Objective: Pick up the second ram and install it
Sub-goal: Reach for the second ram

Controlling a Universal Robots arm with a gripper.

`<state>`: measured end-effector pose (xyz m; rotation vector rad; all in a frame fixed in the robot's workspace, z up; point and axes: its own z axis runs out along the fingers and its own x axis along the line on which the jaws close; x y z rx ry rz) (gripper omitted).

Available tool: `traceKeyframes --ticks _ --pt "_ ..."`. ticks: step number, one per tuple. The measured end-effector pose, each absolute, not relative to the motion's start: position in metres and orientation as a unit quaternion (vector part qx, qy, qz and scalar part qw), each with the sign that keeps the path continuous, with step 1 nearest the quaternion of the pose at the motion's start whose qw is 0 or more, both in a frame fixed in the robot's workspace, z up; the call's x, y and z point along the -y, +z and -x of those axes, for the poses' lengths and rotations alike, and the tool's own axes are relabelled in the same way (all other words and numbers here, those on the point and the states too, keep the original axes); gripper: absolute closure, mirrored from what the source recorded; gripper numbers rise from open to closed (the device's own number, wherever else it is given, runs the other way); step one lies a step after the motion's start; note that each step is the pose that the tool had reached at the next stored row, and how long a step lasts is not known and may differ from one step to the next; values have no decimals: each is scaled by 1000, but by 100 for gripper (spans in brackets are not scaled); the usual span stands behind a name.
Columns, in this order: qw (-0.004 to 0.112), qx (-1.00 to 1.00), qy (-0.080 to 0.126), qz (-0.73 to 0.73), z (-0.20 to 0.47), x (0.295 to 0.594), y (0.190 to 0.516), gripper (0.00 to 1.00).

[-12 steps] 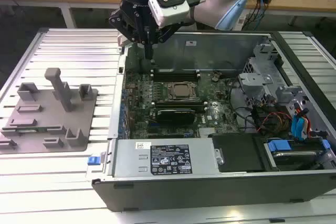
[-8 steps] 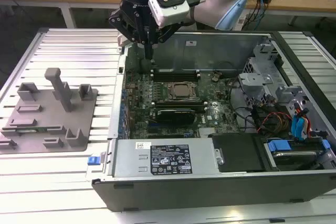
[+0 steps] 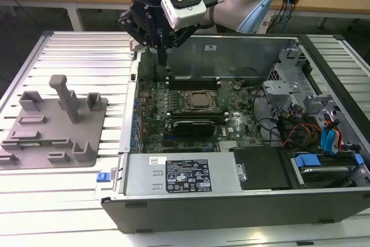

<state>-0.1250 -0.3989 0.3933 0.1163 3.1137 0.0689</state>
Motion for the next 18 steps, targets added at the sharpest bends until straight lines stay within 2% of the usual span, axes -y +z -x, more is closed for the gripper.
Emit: traceKeyframes --ticks 18 --pt "12 -999 22 -37 138 399 393 92"
